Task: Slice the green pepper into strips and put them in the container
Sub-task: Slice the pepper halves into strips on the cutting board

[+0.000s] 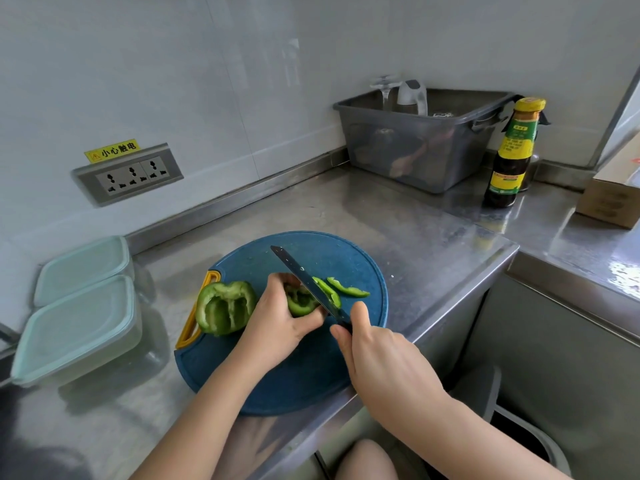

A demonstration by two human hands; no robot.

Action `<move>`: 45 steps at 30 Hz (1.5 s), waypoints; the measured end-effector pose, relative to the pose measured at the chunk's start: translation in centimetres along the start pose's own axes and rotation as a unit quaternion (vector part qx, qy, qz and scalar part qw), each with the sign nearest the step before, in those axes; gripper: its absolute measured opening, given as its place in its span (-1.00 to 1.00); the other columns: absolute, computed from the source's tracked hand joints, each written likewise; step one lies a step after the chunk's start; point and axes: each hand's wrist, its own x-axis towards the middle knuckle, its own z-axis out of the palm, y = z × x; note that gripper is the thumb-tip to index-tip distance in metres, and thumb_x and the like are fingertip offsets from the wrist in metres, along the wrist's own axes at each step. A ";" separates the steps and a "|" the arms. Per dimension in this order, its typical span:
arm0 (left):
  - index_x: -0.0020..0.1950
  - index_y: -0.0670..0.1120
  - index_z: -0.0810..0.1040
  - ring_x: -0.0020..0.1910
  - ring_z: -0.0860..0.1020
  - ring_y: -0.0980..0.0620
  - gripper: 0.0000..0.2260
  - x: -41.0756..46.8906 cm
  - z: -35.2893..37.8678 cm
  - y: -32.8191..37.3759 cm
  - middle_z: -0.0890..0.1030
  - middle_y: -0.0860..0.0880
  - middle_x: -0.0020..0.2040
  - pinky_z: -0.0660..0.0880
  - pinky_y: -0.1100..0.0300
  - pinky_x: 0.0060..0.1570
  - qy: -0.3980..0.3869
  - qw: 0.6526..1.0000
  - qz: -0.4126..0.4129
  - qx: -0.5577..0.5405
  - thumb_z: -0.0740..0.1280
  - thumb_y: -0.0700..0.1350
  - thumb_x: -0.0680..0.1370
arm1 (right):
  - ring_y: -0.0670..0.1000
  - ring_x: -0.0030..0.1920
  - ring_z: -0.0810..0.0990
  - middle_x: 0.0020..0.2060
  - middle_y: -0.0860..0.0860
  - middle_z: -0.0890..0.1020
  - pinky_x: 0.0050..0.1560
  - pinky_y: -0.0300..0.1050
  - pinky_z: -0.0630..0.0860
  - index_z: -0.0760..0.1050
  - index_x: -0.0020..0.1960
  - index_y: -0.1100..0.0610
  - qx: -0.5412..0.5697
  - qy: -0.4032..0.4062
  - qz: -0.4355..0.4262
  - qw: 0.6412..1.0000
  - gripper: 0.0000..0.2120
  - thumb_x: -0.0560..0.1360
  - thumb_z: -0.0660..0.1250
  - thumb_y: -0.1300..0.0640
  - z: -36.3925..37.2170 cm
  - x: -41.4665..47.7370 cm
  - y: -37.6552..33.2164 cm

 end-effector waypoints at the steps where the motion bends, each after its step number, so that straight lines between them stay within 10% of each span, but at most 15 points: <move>1: 0.10 -0.03 0.32 0.02 0.51 0.16 -0.53 0.0 -0.1 0.1 0.53 0.06 0.03 0.40 0.43 -0.14 -0.005 1.000 -0.002 -0.004 0.48 0.08 0.36 | 0.00 -0.50 0.22 -0.46 -0.07 0.28 -0.51 -0.12 0.12 0.03 -0.05 0.05 -0.001 0.002 -0.004 1.000 -0.73 0.62 -0.15 -0.16 0.1 0.4 0.1; 33: 0.11 -0.09 0.30 -0.25 0.47 0.17 -0.59 0.1 0.1 0.6 0.52 0.01 -0.13 0.40 0.43 -0.30 -0.024 0.999 -0.008 -0.029 0.46 -0.06 0.43 | -0.02 -0.37 0.30 -0.33 0.02 0.36 -0.40 -0.15 0.23 0.14 -0.24 0.08 0.218 -0.150 0.032 0.964 -0.67 0.64 -0.03 -0.06 -2.0 6.2 1.7; 40: 0.09 -0.01 0.29 -0.15 0.53 0.16 -0.52 -0.6 -0.4 0.4 0.54 -0.01 -0.02 0.42 0.42 -0.25 -0.037 0.999 -0.006 -0.030 0.52 -0.03 0.35 | 0.10 -0.27 0.37 -0.15 0.11 0.33 -0.20 -0.01 0.44 0.23 0.00 0.17 0.194 -0.158 0.061 0.966 -0.86 0.64 -0.03 0.13 -2.3 8.1 -0.6; 45: 0.16 0.03 0.32 -0.08 0.47 0.26 -0.45 -0.9 -1.5 1.1 0.47 0.15 0.01 0.35 0.48 -0.26 -0.052 0.998 -0.030 0.005 0.51 0.15 0.32 | 0.03 -0.50 0.31 -0.38 0.08 0.30 -0.45 0.00 0.47 0.24 -0.09 0.10 0.258 -0.199 0.109 0.939 -0.88 0.56 0.17 0.22 -2.6 8.3 1.4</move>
